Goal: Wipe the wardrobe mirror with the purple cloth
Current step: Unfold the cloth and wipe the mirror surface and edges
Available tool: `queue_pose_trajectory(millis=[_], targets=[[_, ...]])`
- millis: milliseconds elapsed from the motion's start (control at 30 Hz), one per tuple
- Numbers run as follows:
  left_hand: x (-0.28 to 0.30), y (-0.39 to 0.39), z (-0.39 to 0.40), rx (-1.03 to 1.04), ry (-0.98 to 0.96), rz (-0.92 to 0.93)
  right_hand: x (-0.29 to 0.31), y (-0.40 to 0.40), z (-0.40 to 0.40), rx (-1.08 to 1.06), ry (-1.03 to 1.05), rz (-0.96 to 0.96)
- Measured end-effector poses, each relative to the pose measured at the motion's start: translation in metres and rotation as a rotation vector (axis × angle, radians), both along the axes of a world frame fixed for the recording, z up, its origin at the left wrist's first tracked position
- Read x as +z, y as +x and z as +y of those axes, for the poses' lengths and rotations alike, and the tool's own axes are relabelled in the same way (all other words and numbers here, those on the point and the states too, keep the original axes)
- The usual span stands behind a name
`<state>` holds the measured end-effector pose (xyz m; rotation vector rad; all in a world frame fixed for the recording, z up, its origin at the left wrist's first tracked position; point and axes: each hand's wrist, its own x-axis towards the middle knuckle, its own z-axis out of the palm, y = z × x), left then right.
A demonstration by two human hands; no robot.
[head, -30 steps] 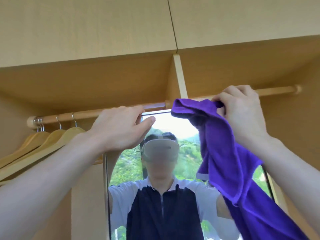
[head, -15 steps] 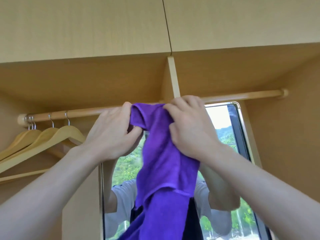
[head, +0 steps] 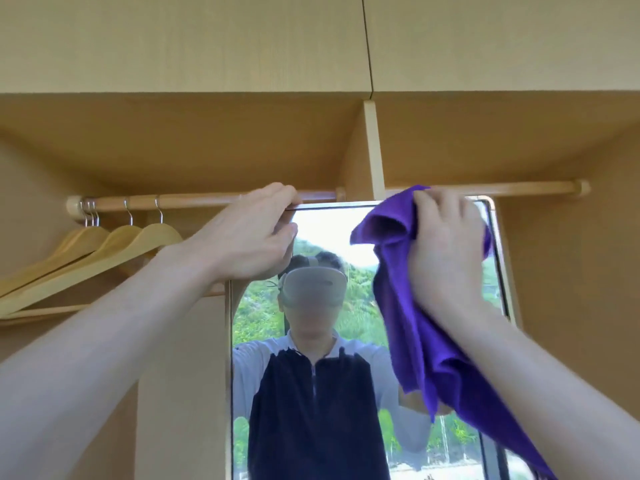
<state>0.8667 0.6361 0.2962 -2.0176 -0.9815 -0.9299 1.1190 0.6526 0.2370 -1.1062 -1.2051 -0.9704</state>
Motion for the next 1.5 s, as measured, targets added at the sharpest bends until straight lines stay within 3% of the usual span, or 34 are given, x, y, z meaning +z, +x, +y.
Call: queue_pose_trajectory(millis=[133, 267, 333, 433, 500, 600, 800, 900, 1067, 1333, 1500], targets=[[0.004, -0.017, -0.009, -0.032, -0.093, -0.108, -0.024, -0.06, -0.011, 0.093, -0.052, -0.298], [-0.001, -0.025, -0.014, -0.085, -0.088, -0.203, -0.042, -0.068, -0.009, -0.033, -0.124, -0.68], [-0.005, -0.03, -0.014, -0.152, -0.068, -0.266, -0.035, -0.047, -0.009, -0.049, -0.138, -0.559], [-0.008, -0.037, -0.011, -0.235, -0.148, -0.383, -0.022, -0.029, -0.014, -0.032, -0.197, -0.181], [-0.006, -0.039, -0.01, -0.34, -0.268, -0.522, -0.019, -0.045, -0.014, -0.019, -0.158, -0.109], [-0.002, -0.039, -0.014, -0.415, -0.377, -0.592, -0.019, -0.084, -0.018, 0.027, -0.081, -0.161], [0.003, -0.042, -0.022, -0.421, -0.424, -0.512, -0.011, -0.166, -0.023, 0.026, -0.114, -0.453], [0.005, -0.048, -0.024, -0.421, -0.443, -0.487, -0.019, -0.164, -0.022, 0.035, -0.143, -0.486], [0.004, -0.049, -0.017, -0.415, -0.423, -0.424, -0.051, -0.133, -0.02, -0.02, -0.107, -0.707], [0.002, -0.054, -0.015, -0.502, -0.449, -0.408, -0.006, -0.145, -0.025, -0.044, -0.185, -0.521], [0.004, -0.06, -0.011, -0.487, -0.493, -0.421, -0.017, -0.119, -0.021, -0.001, -0.142, -0.24]])
